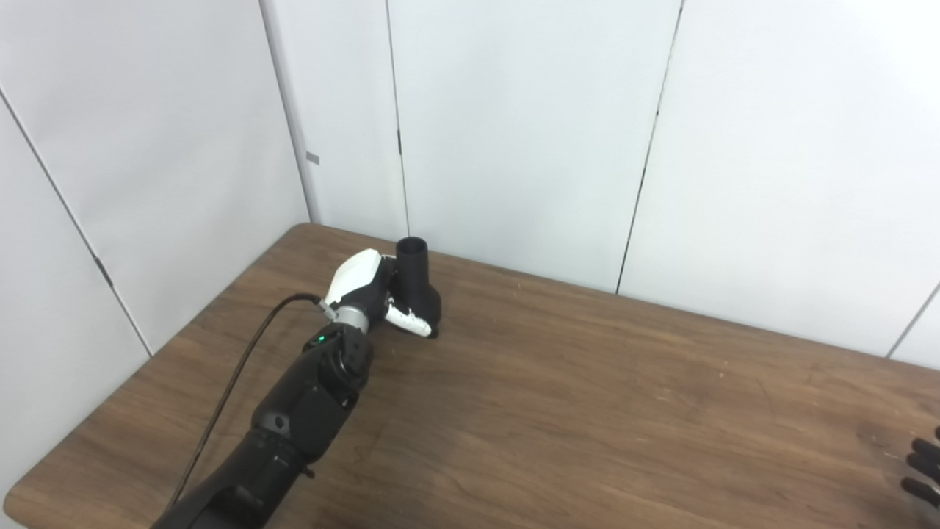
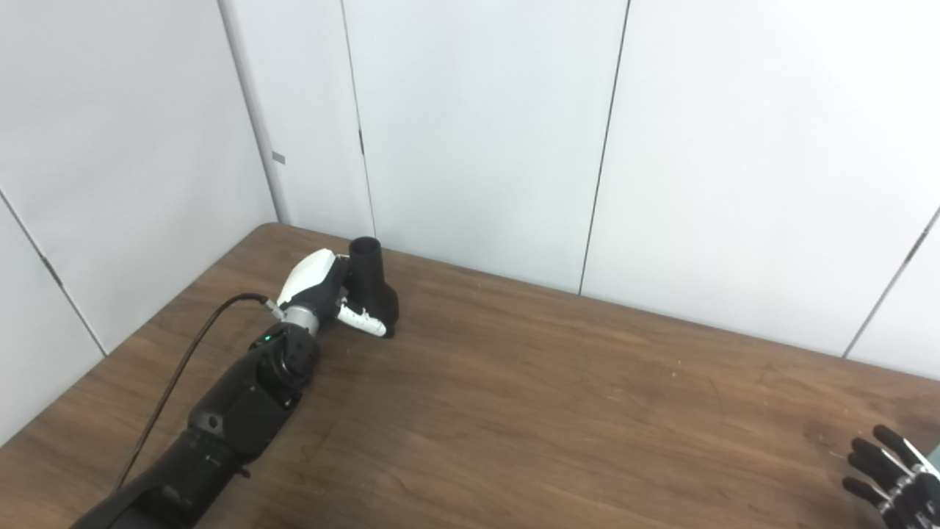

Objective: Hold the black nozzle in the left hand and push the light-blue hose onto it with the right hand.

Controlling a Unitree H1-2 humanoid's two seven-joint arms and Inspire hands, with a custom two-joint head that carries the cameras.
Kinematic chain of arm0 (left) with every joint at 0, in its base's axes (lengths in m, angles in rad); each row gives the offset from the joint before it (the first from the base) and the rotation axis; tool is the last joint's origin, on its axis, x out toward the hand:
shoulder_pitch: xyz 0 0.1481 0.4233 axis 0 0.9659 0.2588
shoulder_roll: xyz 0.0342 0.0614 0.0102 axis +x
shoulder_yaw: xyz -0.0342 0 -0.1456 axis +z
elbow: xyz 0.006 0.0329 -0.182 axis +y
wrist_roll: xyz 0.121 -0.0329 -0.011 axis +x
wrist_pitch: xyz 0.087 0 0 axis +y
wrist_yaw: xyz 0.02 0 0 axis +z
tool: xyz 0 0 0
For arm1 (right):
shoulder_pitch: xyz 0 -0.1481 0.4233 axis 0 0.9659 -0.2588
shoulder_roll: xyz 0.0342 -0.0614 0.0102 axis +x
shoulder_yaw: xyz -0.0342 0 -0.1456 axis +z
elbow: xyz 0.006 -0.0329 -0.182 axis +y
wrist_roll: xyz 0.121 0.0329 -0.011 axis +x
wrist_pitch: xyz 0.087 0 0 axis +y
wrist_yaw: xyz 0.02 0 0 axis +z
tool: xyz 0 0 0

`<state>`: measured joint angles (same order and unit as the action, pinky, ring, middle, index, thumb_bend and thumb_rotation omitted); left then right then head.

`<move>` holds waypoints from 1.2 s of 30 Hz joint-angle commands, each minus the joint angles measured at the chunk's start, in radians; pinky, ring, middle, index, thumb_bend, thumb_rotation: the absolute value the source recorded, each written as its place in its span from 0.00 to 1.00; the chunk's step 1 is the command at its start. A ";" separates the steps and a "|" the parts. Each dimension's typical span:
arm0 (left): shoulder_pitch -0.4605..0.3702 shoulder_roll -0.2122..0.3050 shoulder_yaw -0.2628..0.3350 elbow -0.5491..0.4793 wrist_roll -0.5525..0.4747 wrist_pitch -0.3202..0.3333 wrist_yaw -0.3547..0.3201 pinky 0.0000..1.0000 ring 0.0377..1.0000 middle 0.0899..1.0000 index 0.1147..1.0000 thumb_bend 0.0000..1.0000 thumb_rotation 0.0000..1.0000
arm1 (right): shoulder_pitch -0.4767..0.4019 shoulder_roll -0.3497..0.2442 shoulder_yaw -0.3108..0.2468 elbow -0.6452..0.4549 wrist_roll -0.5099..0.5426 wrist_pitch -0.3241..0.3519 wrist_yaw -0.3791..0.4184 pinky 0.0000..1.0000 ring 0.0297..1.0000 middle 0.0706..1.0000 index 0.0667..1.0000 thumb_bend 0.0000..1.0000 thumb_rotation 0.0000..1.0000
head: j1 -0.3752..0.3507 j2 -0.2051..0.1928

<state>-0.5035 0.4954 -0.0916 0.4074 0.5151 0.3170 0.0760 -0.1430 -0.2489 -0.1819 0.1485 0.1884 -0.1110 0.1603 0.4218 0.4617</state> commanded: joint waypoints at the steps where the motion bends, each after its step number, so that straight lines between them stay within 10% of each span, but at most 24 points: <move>1: -0.021 0.012 0.006 -0.023 0.008 -0.004 0.015 0.76 0.62 0.47 0.40 0.52 0.00 | 0.030 0.013 0.002 0.031 0.009 -0.021 0.000 0.74 0.82 0.78 0.84 0.71 1.00 | -0.001 0.000; 9: 0.002 0.013 0.023 -0.043 -0.009 -0.014 0.016 0.51 0.56 0.44 0.42 0.52 0.00 | 0.032 0.015 0.003 0.025 0.007 -0.015 -0.003 0.74 0.82 0.78 0.84 0.71 1.00 | -0.002 0.002; 27: 0.143 -0.033 -0.007 -0.389 0.005 0.083 -0.112 0.65 0.63 0.44 0.42 0.52 0.00 | 0.054 0.036 0.016 -0.070 -0.008 0.043 -0.023 0.76 0.84 0.80 0.87 0.74 1.00 | -0.074 0.034; 36: 0.211 -0.097 -0.027 -0.554 0.025 0.152 -0.228 0.55 0.57 0.47 0.41 0.52 0.00 | 0.062 0.048 0.023 -0.121 -0.034 0.072 -0.043 0.80 0.87 0.82 0.89 0.72 1.00 | -0.125 0.058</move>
<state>-0.2840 0.4091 -0.1128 -0.1045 0.5312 0.4696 -0.1345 -0.0881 -0.2160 -0.1665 0.0471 0.1592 -0.0337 0.1276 0.3069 0.5139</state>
